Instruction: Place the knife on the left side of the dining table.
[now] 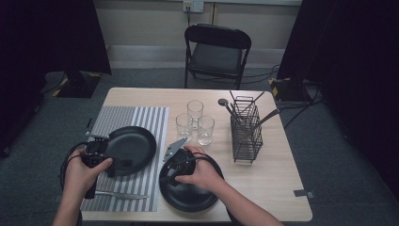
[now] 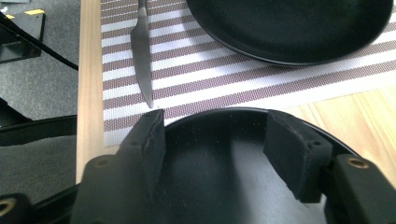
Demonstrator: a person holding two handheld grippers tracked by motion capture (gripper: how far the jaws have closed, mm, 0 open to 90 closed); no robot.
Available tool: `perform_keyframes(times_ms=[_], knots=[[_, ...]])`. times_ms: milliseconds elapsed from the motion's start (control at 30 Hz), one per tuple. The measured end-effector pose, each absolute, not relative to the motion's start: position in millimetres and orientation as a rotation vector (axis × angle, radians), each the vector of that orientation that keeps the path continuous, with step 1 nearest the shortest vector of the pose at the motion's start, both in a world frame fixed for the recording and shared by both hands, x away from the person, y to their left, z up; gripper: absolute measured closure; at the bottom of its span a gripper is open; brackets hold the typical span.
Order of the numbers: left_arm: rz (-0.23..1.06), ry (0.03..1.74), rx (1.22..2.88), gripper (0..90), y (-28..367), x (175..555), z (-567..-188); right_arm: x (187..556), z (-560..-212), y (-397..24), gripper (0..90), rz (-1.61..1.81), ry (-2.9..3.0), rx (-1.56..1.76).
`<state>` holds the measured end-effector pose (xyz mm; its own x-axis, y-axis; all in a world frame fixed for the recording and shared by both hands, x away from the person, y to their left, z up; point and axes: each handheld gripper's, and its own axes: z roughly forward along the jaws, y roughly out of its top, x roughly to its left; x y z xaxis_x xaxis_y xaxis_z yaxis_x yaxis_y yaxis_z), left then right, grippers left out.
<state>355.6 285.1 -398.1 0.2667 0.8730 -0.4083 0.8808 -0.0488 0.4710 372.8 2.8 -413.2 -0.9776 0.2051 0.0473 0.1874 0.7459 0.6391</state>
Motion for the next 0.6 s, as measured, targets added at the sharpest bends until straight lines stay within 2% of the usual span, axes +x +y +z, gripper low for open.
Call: perform_keyframes(times_ms=[600], knots=[[-0.016, 1.578, 1.903, 28.4, 285, 357, -401, 383, -399, -28, 19.0, 1.091, 2.856, 0.423]])
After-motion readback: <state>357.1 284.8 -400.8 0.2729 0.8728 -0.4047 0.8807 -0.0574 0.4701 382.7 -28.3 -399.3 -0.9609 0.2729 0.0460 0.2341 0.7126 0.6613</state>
